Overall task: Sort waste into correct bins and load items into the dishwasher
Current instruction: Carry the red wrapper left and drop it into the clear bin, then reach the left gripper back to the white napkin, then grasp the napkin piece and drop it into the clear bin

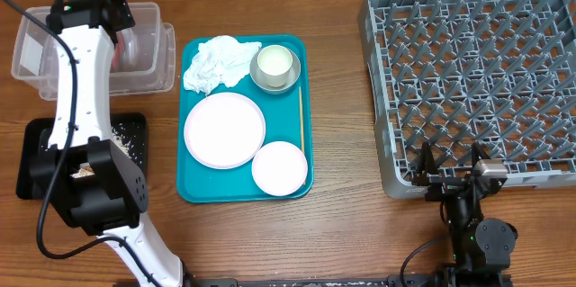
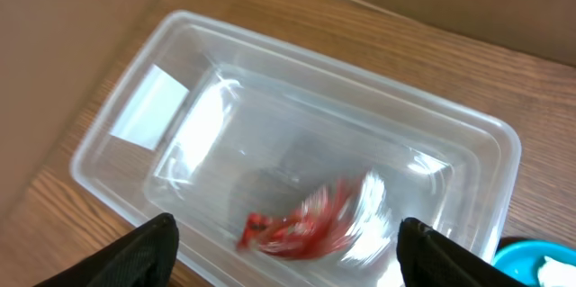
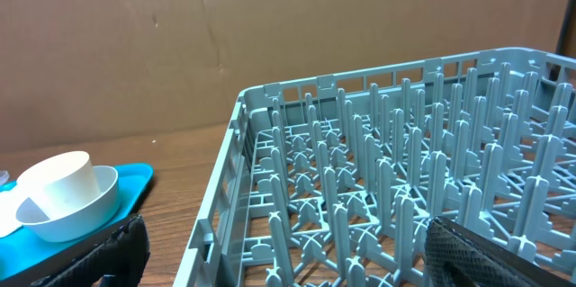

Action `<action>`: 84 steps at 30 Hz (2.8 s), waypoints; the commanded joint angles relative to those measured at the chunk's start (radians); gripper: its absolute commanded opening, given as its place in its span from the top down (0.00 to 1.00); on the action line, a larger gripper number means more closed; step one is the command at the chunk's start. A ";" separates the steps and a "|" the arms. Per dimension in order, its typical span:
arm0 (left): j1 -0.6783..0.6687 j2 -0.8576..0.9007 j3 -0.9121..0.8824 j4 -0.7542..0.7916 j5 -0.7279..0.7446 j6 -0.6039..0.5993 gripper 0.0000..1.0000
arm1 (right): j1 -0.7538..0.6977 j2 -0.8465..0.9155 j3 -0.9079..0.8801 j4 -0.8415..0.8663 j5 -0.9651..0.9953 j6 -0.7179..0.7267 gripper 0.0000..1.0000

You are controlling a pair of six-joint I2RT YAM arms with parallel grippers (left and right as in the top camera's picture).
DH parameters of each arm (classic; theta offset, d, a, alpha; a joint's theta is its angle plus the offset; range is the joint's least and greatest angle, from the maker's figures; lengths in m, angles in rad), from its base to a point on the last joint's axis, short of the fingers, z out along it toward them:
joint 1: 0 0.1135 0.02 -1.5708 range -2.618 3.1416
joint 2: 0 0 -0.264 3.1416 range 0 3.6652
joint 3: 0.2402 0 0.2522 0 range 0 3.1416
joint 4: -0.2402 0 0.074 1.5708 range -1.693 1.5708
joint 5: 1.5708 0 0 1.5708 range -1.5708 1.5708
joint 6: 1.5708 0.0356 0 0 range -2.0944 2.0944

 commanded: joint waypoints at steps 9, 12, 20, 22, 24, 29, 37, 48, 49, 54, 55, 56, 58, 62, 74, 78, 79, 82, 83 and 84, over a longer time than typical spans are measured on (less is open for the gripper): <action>-0.053 0.016 0.011 -0.086 0.641 -0.012 0.33 | -0.005 -0.010 -0.010 0.003 0.005 0.008 0.00; -0.096 0.018 0.009 -0.113 0.693 -0.012 0.38 | -0.005 -0.010 -0.010 0.003 0.005 0.008 0.00; -0.227 0.071 0.003 -0.184 0.447 -0.011 0.36 | -0.005 -0.010 -0.010 0.003 0.005 0.008 0.00; -0.248 0.103 0.003 -0.188 0.444 -0.009 0.37 | -0.005 -0.010 -0.010 0.003 0.005 0.008 0.00; -0.266 0.144 0.003 -0.188 0.431 -0.009 0.37 | -0.005 -0.010 -0.011 0.003 0.005 0.008 0.00; -0.280 0.224 0.003 -0.195 0.309 -0.010 0.43 | -0.005 -0.010 -0.010 0.003 0.005 0.008 0.00; -0.280 0.294 0.003 -0.230 0.226 -0.013 0.44 | -0.005 -0.010 -0.010 0.003 0.005 0.008 0.00; -0.280 0.297 0.003 -0.240 0.293 -0.013 0.54 | -0.005 -0.010 -0.010 0.003 0.005 0.008 0.00; -0.280 0.298 0.002 -0.242 0.303 -0.013 0.54 | -0.005 -0.010 -0.010 0.003 0.005 0.008 0.00; -0.280 0.298 -0.004 -0.253 0.308 -0.013 0.66 | -0.005 -0.010 -0.011 0.003 0.005 0.008 0.00; -0.280 0.298 -0.004 -0.256 0.308 -0.013 0.71 | -0.005 -0.010 -0.011 0.003 0.005 0.008 0.00; -0.280 0.298 -0.004 -0.257 0.308 -0.013 0.76 | -0.005 -0.010 -0.011 0.003 0.005 0.008 0.00; -0.279 0.298 -0.004 -0.263 0.308 -0.013 0.85 | -0.005 -0.010 -0.010 0.003 0.005 0.008 0.00; -0.279 0.294 -0.002 -0.271 0.308 -0.013 0.96 | -0.005 -0.010 -0.011 0.003 0.005 0.008 0.00; -0.276 0.119 0.249 -0.301 0.297 -0.058 0.96 | -0.005 -0.010 -0.011 0.003 0.005 0.008 0.00; -0.262 0.050 0.286 -0.235 0.182 -0.058 0.96 | -0.005 -0.010 -0.010 0.003 0.005 0.008 0.00; -0.256 0.039 0.286 -0.221 0.143 -0.058 0.96 | -0.005 -0.010 -0.010 0.003 0.005 0.008 0.00; -0.232 0.031 0.285 -0.203 0.031 -0.057 0.96 | -0.005 -0.010 -0.011 0.003 0.005 0.008 0.00; -0.222 0.034 0.284 -0.204 0.002 -0.056 0.96 | -0.005 -0.010 -0.011 0.003 0.005 0.008 0.00; -0.210 0.036 0.281 -0.205 -0.019 -0.051 0.96 | -0.005 -0.010 -0.011 0.003 0.005 0.008 0.00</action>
